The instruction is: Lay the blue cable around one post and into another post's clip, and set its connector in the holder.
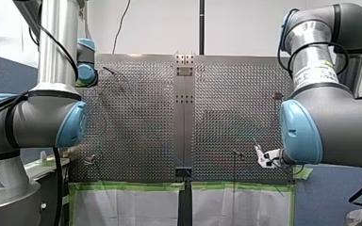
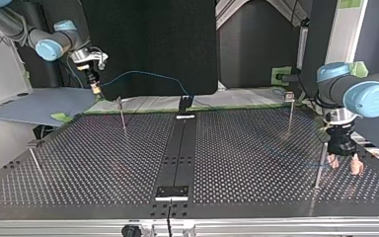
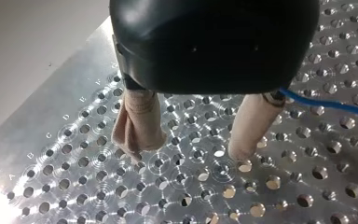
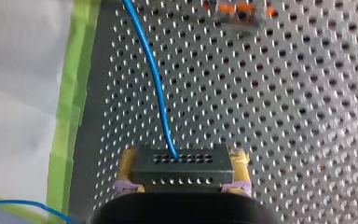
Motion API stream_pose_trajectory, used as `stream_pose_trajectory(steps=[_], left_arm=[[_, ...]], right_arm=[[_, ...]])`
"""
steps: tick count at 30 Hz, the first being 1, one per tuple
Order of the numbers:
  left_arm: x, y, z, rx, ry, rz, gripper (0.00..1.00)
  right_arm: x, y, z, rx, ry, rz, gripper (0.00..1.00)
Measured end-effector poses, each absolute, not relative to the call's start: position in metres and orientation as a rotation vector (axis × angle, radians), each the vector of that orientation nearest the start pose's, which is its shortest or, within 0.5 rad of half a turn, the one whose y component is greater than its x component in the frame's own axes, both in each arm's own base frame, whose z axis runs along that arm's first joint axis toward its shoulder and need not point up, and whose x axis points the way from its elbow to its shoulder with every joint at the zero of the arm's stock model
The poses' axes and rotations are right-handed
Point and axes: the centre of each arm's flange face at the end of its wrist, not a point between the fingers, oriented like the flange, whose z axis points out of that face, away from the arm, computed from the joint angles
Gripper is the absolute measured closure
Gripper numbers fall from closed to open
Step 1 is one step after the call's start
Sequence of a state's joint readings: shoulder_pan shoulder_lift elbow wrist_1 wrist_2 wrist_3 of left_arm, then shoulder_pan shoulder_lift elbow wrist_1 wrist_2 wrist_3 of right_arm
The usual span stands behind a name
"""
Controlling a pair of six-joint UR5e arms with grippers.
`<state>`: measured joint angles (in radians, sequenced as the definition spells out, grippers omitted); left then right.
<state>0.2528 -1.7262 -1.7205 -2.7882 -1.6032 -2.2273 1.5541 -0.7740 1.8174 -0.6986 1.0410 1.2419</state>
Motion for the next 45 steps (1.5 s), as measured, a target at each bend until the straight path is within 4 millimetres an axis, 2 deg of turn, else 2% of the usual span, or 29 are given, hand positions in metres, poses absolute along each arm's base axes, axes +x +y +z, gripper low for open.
stream_pose_trajectory(steps=[8, 20, 33, 39, 45], left_arm=[[0.559, 0.010, 0.369, -0.693, 1.362, -0.300, 0.00], [0.559, 0.008, 0.369, -0.701, 1.360, -0.315, 0.00], [0.557, 0.005, 0.366, -0.768, 1.360, -0.423, 0.00], [0.554, 0.003, 0.363, -0.806, 1.376, -0.471, 0.00], [0.543, 0.001, 0.365, -0.848, 1.358, -0.515, 0.00]], right_arm=[[0.167, -0.553, -0.003, 1.810, -0.970, 1.282, 1.00], [0.155, -0.570, 0.003, 1.635, -1.055, 1.287, 1.00], [0.142, -0.587, 0.012, 1.419, -1.133, 1.318, 1.00], [0.141, -0.593, 0.017, 1.349, -1.141, 1.366, 1.00], [0.141, -0.598, 0.022, 1.294, -1.137, 1.419, 1.00]])
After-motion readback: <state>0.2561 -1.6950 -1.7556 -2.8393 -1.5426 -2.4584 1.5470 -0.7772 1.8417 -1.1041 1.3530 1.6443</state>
